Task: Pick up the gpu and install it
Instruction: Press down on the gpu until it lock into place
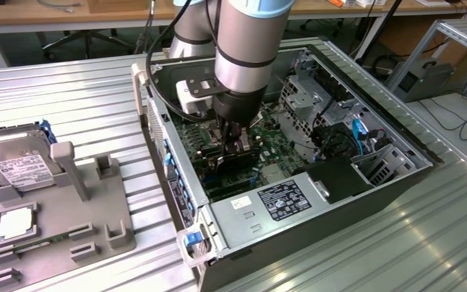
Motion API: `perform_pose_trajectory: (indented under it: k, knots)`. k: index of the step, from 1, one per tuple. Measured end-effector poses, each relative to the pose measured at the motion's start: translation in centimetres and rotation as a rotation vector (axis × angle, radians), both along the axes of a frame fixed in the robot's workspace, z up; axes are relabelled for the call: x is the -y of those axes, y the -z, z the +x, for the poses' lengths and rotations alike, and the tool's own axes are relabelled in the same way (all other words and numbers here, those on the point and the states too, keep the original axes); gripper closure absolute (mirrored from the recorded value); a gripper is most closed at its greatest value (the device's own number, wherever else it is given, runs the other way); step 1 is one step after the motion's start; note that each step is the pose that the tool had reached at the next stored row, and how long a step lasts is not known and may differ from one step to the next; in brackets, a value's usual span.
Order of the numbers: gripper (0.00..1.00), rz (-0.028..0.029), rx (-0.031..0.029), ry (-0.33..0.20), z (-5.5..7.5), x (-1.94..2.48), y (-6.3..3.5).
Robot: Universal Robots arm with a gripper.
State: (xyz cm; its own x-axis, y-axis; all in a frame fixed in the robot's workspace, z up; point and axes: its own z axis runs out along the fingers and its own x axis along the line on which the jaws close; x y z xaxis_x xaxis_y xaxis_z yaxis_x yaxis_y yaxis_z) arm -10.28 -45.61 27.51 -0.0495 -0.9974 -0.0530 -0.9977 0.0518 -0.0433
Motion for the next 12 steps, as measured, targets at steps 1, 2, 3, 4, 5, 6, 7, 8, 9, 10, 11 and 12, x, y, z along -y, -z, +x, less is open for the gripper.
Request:
perform_pose_trajectory:
  k: [1,2,3,4,5,6,7,8,9,10,11,12]
  knots:
    - [0.89,0.0000,0.0000,0.000,0.00,0.00,0.00]
    - [0.89,0.0002,0.0001,0.000,0.00,0.00,0.03]
    - [0.89,0.0002,0.0002,0.000,0.00,0.00,0.12]
    - [0.89,0.0000,0.0000,0.000,0.00,0.00,0.16]
    - [0.89,-0.0002,-0.0001,0.000,0.00,0.00,0.17]
    - [0.89,-0.0001,-0.0001,0.000,0.00,0.00,0.18]
    - [0.89,0.0000,0.0000,0.000,0.00,0.00,0.18]
    - [0.89,0.0002,0.0001,0.000,0.00,0.00,0.19]
    - [0.89,0.0002,0.0001,0.000,0.00,0.00,0.21]
    - [0.89,0.0005,0.0003,0.000,0.00,-0.01,0.27]
    - [0.89,0.0002,0.0001,0.000,-0.01,0.00,0.30]
    - [0.89,-0.0001,0.0000,0.000,-0.01,0.00,0.31]
